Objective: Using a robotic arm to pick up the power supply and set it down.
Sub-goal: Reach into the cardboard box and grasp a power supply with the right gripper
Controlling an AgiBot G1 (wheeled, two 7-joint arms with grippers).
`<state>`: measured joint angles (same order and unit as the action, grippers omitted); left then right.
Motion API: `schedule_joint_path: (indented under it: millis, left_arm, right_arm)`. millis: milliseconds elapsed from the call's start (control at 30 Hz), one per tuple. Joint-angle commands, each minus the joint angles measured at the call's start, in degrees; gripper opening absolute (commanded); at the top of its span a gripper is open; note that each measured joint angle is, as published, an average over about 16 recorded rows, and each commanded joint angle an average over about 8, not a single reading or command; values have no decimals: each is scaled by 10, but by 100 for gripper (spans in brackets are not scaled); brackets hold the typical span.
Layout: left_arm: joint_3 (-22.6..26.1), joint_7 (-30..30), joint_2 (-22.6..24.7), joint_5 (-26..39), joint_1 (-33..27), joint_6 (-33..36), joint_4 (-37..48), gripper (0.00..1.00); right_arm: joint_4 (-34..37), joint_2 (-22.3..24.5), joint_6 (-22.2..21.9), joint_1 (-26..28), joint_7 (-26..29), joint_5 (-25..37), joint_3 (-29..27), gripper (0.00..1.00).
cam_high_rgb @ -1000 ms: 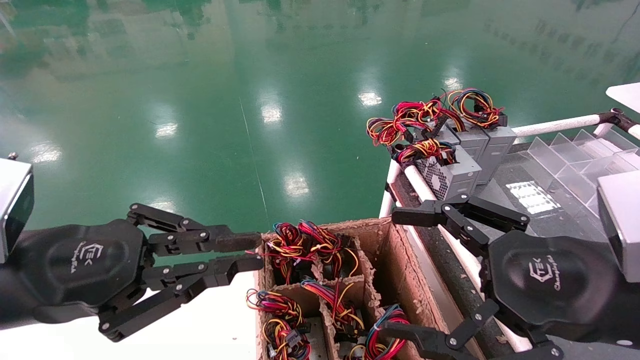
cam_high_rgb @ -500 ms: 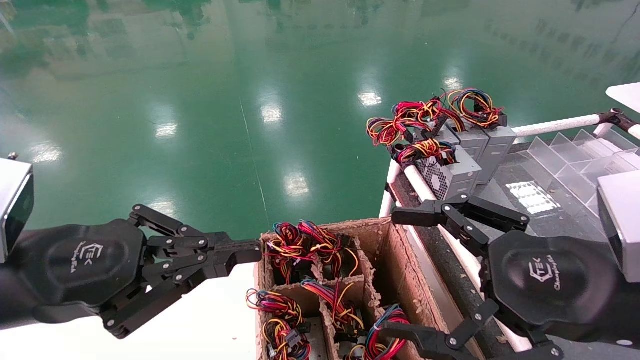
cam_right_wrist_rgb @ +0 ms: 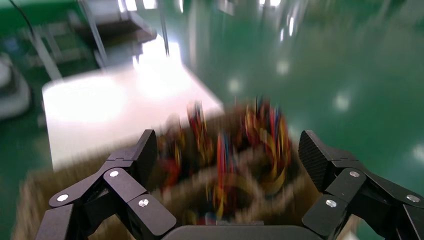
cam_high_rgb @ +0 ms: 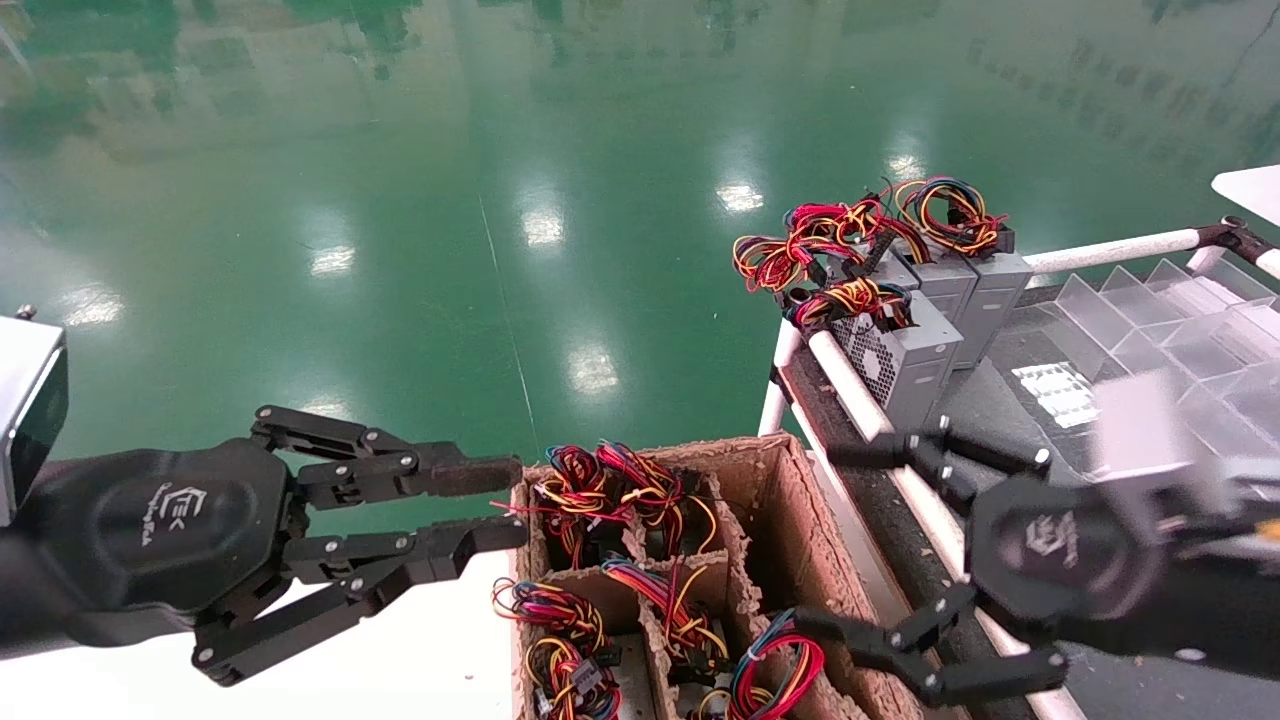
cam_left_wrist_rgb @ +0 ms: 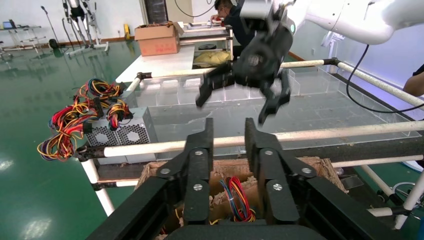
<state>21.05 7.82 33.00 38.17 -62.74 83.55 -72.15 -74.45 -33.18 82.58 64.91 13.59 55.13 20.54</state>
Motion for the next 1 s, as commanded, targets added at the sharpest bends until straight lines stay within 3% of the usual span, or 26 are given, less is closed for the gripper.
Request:
schedule_joint_path:
  millis: [33,200,233,467,500,1000]
  left_arm:
    - [0,0,0,0,0,0,0,100]
    - [0,0,0,0,0,0,0,100]
    - [0,0,0,0,0,0,0,100]
    - [0,0,0,0,0,0,0,100]
    - [0,0,0,0,0,0,0,100]
    - [0,0,0,0,0,0,0,100]
  right_arm:
    - [-9,5,-6,12,16,37,15,100]
    - [-19,-10,24,58,19,116,54,100]
    - [-19,-13,27,62,16,126,59,92]
    - [-21,-37,12,66,-1,187,85,4]
    - [-21,-41,6,65,-2,194,87,0]
    - [-23,-73,-46,50,1,244,102,0]
